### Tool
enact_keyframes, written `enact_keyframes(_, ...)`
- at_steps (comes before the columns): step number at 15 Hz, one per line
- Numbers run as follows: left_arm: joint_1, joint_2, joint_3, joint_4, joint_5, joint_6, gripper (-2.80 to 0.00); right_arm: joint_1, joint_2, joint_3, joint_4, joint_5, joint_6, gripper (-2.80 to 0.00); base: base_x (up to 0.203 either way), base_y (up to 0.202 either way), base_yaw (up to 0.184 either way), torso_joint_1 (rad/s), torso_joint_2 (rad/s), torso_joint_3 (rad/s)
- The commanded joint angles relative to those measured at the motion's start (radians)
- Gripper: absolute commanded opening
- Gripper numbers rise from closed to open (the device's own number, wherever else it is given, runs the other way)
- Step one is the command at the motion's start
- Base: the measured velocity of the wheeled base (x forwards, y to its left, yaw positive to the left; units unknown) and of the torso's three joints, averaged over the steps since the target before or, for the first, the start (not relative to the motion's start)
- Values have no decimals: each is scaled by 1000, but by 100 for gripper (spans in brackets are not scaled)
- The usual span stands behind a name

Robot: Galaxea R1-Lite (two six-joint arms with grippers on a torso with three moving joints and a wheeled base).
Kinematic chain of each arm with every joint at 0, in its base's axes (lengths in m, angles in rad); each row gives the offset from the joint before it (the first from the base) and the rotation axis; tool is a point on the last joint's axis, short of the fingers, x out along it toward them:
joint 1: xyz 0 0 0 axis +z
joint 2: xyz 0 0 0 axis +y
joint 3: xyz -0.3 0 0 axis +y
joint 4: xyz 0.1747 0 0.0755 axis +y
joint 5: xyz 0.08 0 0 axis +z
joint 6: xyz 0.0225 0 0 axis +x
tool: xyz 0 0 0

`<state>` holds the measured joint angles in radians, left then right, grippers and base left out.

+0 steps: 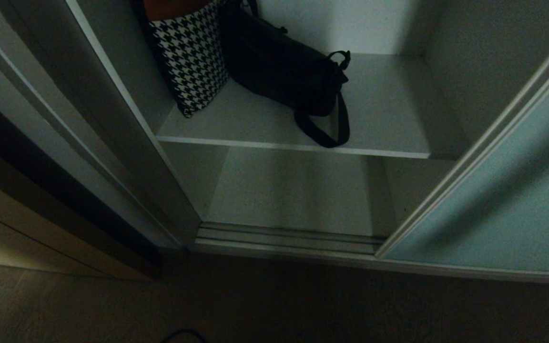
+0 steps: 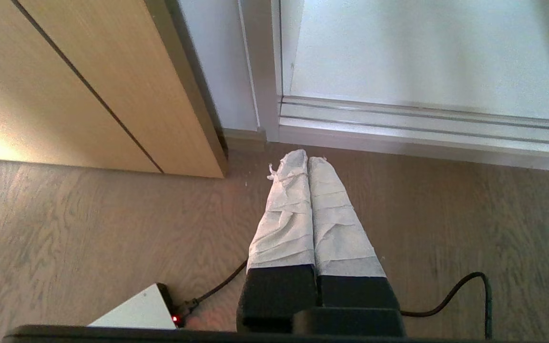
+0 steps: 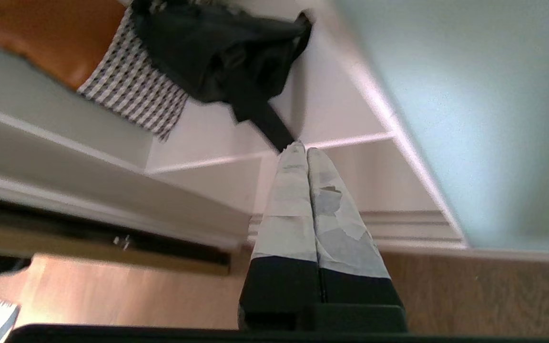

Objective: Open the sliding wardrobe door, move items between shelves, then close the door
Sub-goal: Close the door

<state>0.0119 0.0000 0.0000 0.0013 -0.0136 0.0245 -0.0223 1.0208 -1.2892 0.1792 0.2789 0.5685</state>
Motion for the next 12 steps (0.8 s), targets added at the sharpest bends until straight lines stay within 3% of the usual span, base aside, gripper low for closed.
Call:
enact_keyframes(1,0,0,0,0,0,0,-280,-14,29,12,-16,2,2,-280,0,0,0,0,0,0)
enact_keyframes(12,0,1,0,0,0,0,-280,-57,105,25,-75,3,1,-280,0,0,0,0,0,0)
